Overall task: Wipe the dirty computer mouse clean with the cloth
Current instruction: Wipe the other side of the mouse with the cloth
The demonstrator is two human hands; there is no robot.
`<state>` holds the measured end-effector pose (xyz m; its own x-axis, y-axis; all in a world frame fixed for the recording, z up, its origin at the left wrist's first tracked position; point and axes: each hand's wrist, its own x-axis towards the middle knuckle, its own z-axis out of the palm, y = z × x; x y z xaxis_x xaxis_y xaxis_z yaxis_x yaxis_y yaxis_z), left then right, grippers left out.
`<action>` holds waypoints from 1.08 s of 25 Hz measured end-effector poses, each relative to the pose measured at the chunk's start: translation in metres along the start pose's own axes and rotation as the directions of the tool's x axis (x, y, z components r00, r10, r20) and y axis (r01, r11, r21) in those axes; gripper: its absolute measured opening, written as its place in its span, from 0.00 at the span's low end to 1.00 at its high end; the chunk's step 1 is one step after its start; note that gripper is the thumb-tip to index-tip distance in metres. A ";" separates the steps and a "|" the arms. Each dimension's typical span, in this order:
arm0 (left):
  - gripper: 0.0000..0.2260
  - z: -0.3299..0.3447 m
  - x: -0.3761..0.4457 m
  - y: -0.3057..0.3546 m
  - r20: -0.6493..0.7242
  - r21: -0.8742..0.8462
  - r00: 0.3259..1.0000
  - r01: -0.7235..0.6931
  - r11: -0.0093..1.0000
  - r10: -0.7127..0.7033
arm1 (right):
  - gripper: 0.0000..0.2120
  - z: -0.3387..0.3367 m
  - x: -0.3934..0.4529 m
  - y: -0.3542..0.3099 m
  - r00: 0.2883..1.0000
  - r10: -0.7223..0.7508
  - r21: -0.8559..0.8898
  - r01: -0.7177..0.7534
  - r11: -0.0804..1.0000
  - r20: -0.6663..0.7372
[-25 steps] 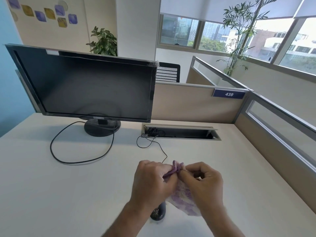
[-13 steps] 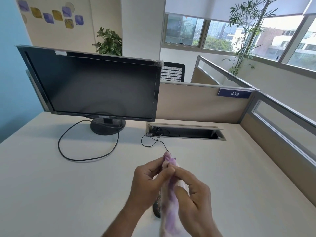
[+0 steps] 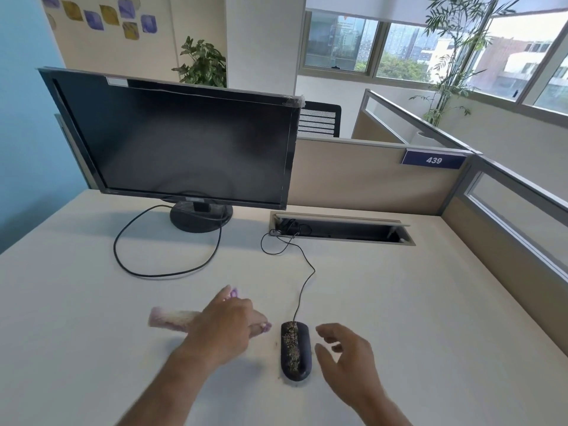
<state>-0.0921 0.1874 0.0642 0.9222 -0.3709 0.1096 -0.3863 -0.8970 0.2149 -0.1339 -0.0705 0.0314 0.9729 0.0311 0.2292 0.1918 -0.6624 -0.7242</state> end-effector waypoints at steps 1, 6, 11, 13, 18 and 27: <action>0.15 0.016 -0.005 0.001 -0.014 -0.044 1.000 -0.010 0.999 0.009 | 0.16 0.006 -0.004 0.008 0.998 -0.044 -0.086 0.048 0.995 0.048; 0.10 0.080 -0.036 0.022 -0.239 -0.605 0.919 0.113 0.788 -0.314 | 0.29 0.026 -0.020 0.039 0.949 -0.267 -0.152 0.292 0.944 0.166; 0.12 0.091 -0.038 0.029 -0.390 -0.582 0.901 -0.082 0.809 -0.189 | 0.29 0.033 -0.022 0.054 0.931 -0.333 -0.176 0.356 0.918 0.148; 0.11 0.097 -0.038 0.034 -0.389 -0.540 0.912 -0.111 0.834 -0.131 | 0.29 0.035 -0.021 0.055 0.930 -0.341 -0.171 0.362 0.916 0.140; 0.11 0.107 -0.035 0.046 -0.399 -0.416 0.903 -0.026 0.909 -0.157 | 0.28 0.038 -0.022 0.060 0.930 -0.348 -0.149 0.363 0.920 0.120; 0.12 0.091 -0.025 0.049 -0.305 -0.437 0.914 0.114 0.892 -0.266 | 0.27 0.041 -0.020 0.067 0.923 -0.370 -0.143 0.383 0.913 0.108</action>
<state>-0.1326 0.1307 -0.0160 0.9403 -0.0270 0.3394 -0.2479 -0.7376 0.6281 -0.1350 -0.0842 -0.0483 0.8406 0.3546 0.4094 0.5289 -0.7000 -0.4799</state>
